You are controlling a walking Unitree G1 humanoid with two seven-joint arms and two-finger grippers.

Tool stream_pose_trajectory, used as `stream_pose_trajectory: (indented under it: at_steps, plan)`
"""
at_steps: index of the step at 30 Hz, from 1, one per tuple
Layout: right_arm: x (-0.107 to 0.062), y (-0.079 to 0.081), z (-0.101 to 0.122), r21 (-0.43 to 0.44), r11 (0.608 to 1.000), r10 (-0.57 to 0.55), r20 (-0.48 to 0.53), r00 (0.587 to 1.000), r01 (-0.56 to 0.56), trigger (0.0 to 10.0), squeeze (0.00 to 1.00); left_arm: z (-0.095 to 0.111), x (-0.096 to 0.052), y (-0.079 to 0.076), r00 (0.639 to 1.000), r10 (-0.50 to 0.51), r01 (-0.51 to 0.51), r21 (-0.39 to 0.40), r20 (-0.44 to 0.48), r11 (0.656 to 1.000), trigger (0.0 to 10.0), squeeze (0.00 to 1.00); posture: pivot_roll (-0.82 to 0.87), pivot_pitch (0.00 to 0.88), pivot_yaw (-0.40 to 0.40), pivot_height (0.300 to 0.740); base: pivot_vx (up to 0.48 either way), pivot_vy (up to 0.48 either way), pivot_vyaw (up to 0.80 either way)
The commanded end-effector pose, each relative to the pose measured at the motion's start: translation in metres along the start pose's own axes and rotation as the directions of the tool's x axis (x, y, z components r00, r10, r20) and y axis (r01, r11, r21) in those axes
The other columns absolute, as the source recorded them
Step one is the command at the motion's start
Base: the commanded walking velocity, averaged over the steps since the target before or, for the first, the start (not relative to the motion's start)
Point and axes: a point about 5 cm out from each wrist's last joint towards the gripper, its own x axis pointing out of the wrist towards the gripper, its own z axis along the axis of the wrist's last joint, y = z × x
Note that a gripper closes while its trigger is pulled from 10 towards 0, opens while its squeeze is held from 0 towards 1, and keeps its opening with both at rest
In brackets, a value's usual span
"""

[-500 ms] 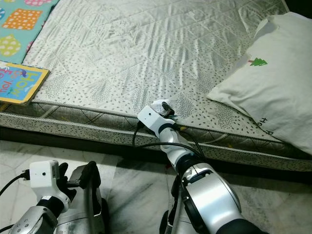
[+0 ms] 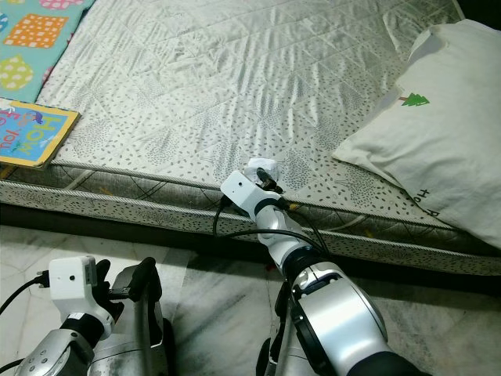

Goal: Clean up the room

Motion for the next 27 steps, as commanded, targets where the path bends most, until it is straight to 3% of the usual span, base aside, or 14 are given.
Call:
stream_pose_trajectory:
  at_steps: [1, 19, 27]
  plan:
    - [-0.001, -0.001, -0.006, -0.003, 1.0, 0.009, -0.026, 1.0, -0.009, 0.0, 0.0, -0.005, -0.002, 0.002, 1.0, 0.008, -0.008, 0.0, -0.023, 1.0, 10.0, 0.0, 0.15, 0.25, -0.109, 0.537, 0.0, 0.0, 0.0]
    - [-0.001, -0.001, -0.008, 0.011, 1.0, 0.02, -0.027, 0.999, -0.02, 0.0, 0.0, -0.004, 0.001, 0.004, 1.0, 0.009, -0.009, 0.005, -0.018, 1.0, 10.0, 0.0, 0.15, 0.245, -0.108, 0.537, 0.0, 0.0, 0.0]
    - [0.0, -0.008, -0.006, 0.093, 0.996, 0.018, -0.01, 1.0, -0.017, 0.0, 0.0, -0.003, 0.01, 0.004, 1.0, 0.005, -0.005, 0.012, -0.008, 1.0, 10.0, 0.0, 0.13, 0.206, -0.109, 0.537, 0.0, 0.0, 0.0]
